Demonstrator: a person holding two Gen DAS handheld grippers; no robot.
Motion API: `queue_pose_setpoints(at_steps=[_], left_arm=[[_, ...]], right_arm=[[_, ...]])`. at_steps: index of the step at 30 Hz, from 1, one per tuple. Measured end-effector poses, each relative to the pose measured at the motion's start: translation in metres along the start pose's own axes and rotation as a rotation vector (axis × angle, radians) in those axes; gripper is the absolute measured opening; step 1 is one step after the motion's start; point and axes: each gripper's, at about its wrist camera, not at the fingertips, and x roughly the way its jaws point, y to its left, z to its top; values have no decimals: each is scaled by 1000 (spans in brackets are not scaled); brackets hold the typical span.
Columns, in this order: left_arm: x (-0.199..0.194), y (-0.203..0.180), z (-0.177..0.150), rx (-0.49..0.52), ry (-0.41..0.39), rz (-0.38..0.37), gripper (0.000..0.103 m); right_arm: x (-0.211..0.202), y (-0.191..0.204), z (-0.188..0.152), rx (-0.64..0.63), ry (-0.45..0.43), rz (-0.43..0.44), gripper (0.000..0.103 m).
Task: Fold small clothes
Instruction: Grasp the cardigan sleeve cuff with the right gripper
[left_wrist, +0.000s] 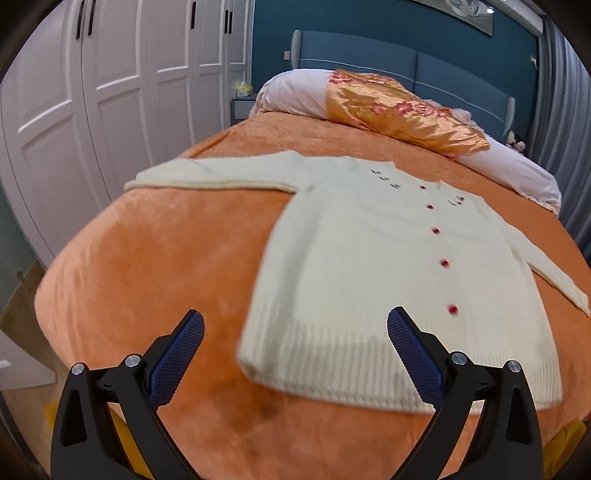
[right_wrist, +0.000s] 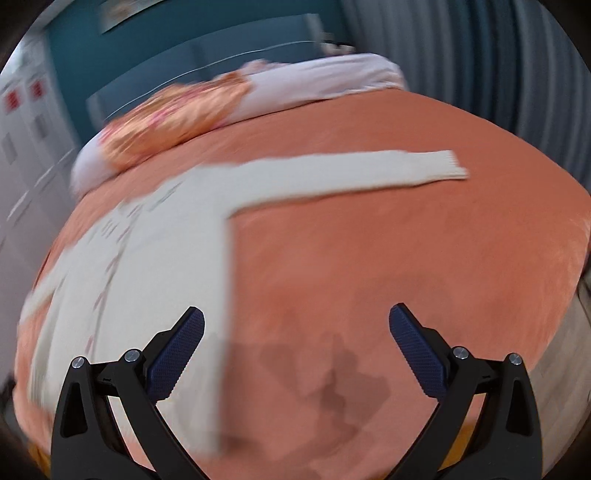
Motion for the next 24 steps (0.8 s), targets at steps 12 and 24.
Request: queue_pose_setpoints(at_steps=[12,24], left_arm=[[52,-20,35,-9,76,87,97],[94,-24,46,8,124,110,97]], right_arm=[[134,-143,109,543,64,-72,79],[169,-104,181,458,13,5,8]])
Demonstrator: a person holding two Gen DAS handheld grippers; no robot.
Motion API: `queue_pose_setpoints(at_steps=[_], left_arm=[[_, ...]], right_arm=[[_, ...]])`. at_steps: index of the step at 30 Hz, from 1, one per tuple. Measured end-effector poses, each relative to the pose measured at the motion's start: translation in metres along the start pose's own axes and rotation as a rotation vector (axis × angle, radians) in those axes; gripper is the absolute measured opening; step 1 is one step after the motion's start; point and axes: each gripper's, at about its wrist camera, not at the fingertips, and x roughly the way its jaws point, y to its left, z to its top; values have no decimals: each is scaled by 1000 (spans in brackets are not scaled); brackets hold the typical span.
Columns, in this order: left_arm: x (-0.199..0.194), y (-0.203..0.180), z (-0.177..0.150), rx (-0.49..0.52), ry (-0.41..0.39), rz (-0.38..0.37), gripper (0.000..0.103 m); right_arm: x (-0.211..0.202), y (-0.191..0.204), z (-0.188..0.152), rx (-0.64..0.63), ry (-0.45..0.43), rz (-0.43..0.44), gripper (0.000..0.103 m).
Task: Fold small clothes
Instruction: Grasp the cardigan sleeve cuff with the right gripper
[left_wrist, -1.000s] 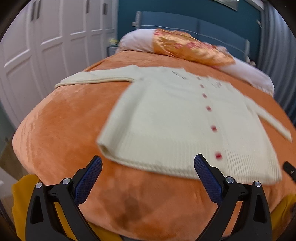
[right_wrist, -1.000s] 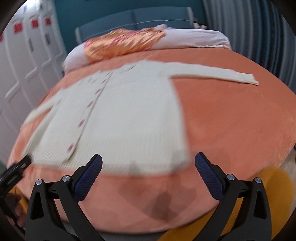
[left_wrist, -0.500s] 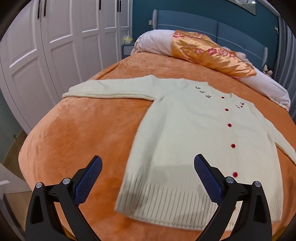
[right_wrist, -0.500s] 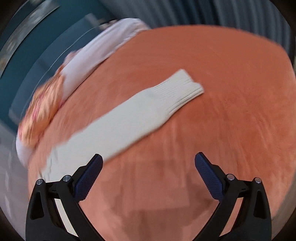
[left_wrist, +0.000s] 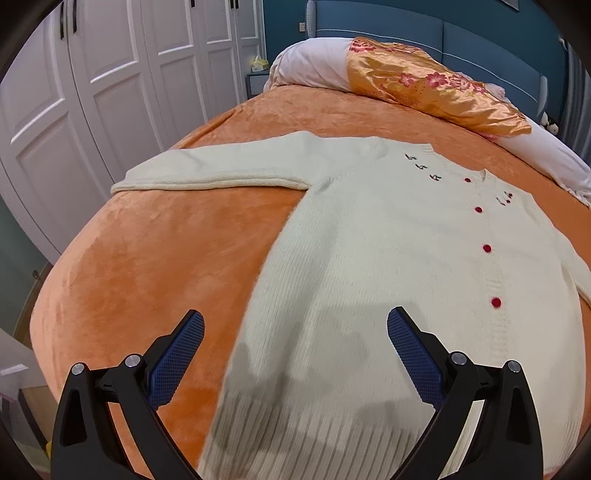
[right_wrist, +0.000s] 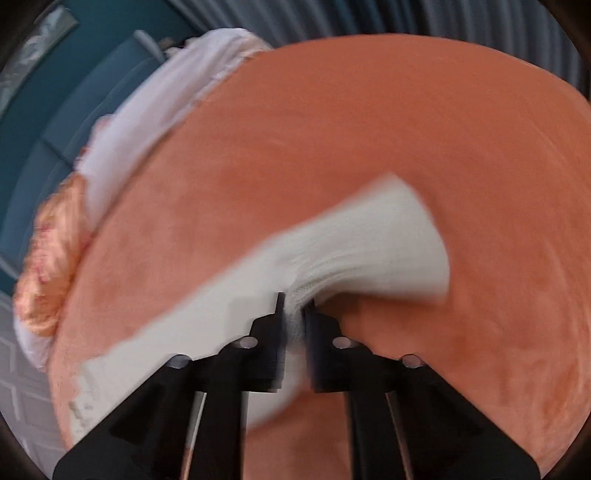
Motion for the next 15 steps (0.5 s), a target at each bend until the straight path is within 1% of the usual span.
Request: queue_pose_setpoints(at_steps=[1,2,4,5,7,8,10,12,13,14,15], left_arm=[[1,0,2,-3,-3,-2,97],[2,-1,6,-7,-9,-6,97],[3,-3,13,-14,-24,-21,97],[3,-6,18,-18,-38,-28,97],[3,-9,28,-28,-56,-43,97],[3,-11,35,-39,-67,-55,97],[3,-14,45,-58,-82,-77,97],[3,-16,55,-77,-98,-104,97],[3,-17,59,-83,-101,-115,97],[5,-19,64,-90,-104,-126,97],[7,-20,68,-96,-104,-137,97]], right_arm=[[-8,18,-1,-31,-19,48,8],[-17,45,-3,-83,-36,108,7],[-37,114,-20,-225,-46,252,7],[-45,143,-32,-289,-41,309,7],[-60,219,-77,-473,-16,438,7],[-64,240,-96,-525,1,474,7],[-66,293,-150,-644,69,560,7],[-62,329,-206,-754,119,592,7],[-55,347,-242,-809,153,599,7],[-48,358,-272,-838,202,611,7],[-44,364,-294,-856,243,616,7]])
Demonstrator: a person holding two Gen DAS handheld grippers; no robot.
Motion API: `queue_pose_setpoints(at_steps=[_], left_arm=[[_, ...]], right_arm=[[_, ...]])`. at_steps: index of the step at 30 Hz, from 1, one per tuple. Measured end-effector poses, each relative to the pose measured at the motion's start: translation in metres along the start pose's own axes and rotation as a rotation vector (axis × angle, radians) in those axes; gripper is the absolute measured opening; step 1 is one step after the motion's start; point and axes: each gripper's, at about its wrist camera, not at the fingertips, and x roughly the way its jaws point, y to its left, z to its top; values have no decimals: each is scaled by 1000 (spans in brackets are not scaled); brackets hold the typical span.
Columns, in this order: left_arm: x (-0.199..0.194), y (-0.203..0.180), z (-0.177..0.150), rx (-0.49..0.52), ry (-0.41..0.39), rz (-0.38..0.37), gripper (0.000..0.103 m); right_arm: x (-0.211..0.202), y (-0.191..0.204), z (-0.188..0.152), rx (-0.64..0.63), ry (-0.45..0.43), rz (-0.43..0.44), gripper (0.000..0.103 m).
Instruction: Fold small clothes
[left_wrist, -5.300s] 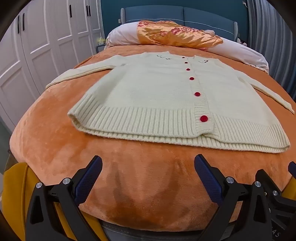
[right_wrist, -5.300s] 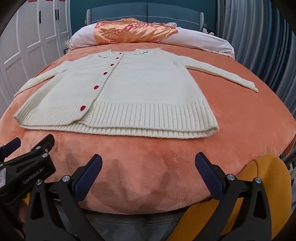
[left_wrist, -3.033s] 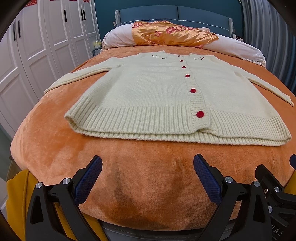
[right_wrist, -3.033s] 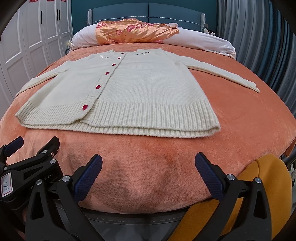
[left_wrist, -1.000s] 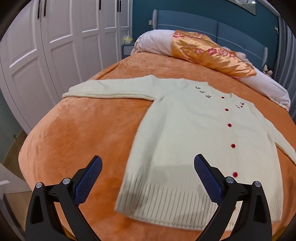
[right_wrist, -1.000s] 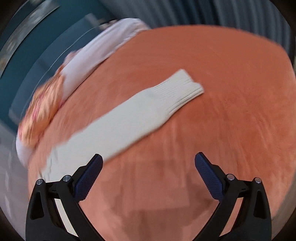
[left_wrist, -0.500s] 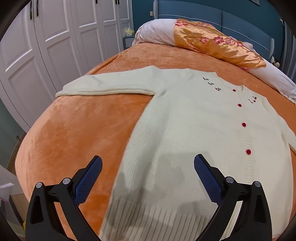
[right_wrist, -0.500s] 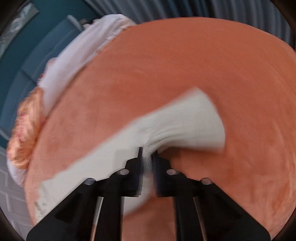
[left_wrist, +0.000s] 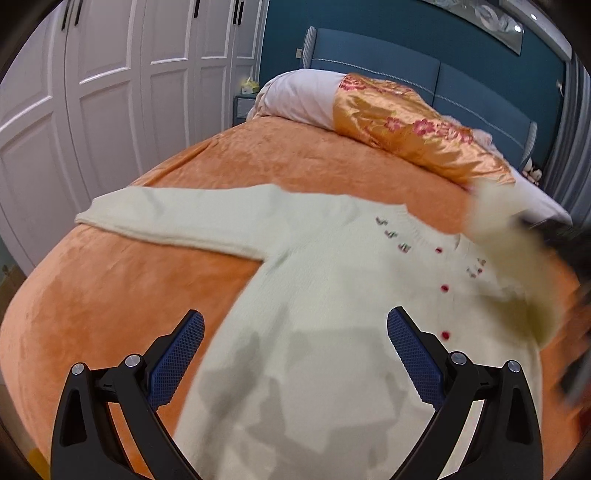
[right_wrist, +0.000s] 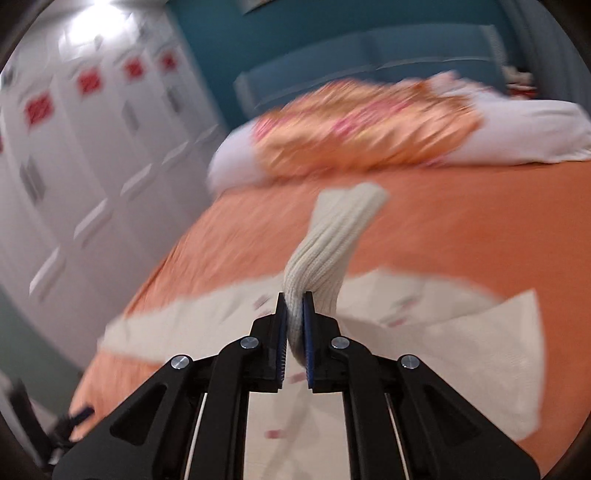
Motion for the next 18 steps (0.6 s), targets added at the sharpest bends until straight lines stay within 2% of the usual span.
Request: queue_pose_setpoints(at_steps=[1,4,6,9,11,13,15,18], left_arm=[[5,-2,4,-10,9,-18,97],[30,-5,10,-47,75,-76,97],[46,-6,11,-75,121,-110,97],[77,-7,8,-138,203,-163,97],[97,-6,2,-209,262,-217,97],[110,-5,-4,-276,300,-254,97],[122,-5,-10,-362,332,-290,97],[123,-8,-6,-431,309,-326,97]], right_arm=[[31,19,-18,-18,75,14,7],[75,48,-60,-78,202,1,21],[79,51,-78,-89,226,29,28],[33,31,-89,-7,153,95,38],[-11,3,-94,98,65,101,51],[-48,-35,-100,189,10,46,56],[-77,-75,-109,271,-4,-44,57],[-93,-117,-120,388,-4,-100,58]])
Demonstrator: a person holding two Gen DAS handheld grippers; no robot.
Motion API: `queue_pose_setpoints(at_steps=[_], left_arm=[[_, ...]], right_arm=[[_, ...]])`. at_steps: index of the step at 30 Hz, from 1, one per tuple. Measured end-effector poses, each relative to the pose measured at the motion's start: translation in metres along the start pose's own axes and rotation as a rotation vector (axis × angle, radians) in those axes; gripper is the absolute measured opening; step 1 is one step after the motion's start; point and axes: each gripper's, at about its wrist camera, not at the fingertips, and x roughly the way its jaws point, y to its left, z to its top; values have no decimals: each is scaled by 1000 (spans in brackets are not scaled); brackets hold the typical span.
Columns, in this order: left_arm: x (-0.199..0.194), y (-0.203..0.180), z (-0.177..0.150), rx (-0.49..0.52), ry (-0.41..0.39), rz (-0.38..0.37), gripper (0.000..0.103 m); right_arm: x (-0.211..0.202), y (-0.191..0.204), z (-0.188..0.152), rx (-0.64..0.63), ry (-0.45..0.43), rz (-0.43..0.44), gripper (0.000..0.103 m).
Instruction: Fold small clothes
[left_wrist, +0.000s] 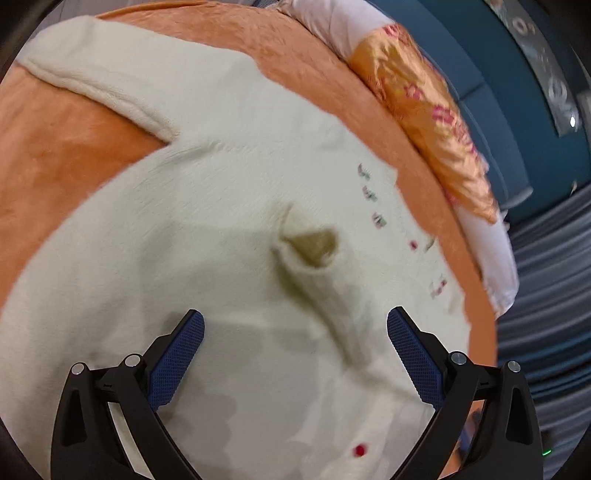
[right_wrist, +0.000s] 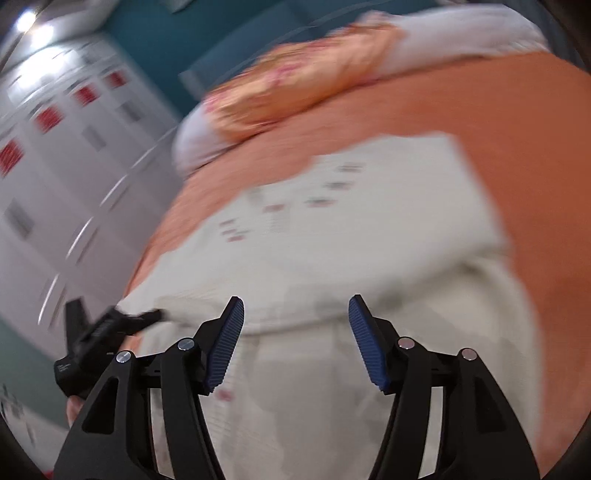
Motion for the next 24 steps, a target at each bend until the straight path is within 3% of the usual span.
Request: queue_pose_setpoints(at_steps=[2,3,4,5,6,7,9,10,11,15,17,19,21,22,23,24], left_arm=[[3,-7,7,-21,8,-35,92],[5,-12,11,-12,10,-37,80],[8,-21,16,20,14,-29,58],[12,-26,21,52,21,-27,44],[16,-33,26,88,29,-20,19],[17,-40,32,116,27,-12,9],[11,-58,46,178,-1,-34,8],[4,-68,53,213,-32,-48,8],[-9,-86,63,269,-89,-68,8],[-61,-136,86,431,-303,-164,8],[-66,-141,86,487,-356,-148,9],[-43,-126,82,489,-310,-84,9],[12,-92,71,451,-164,36,9],[35,-76,64,428,-98,87,9],[55,-56,54,405,-47,139,9],[61,-45,50,399,-47,165,9]], right_arm=[[-4,-28,6,89,-11,-18,58],[-1,-33,7,110,-14,-19,58],[2,-39,9,142,-21,-19,58],[4,-46,12,177,-27,-23,58],[8,-50,15,205,-27,-23,58],[14,-60,20,248,-29,-18,57],[25,-68,27,291,-19,-42,41],[33,-65,34,290,0,-64,16],[36,-60,39,286,-1,-65,12],[-5,-31,52,200,-216,67,11],[-10,-22,47,158,-279,87,11],[13,-29,39,147,-214,5,11],[46,-47,28,199,-97,-102,11],[54,-58,19,224,-67,-116,10],[51,-60,15,223,-98,-91,10],[47,-59,15,216,-102,-90,11]])
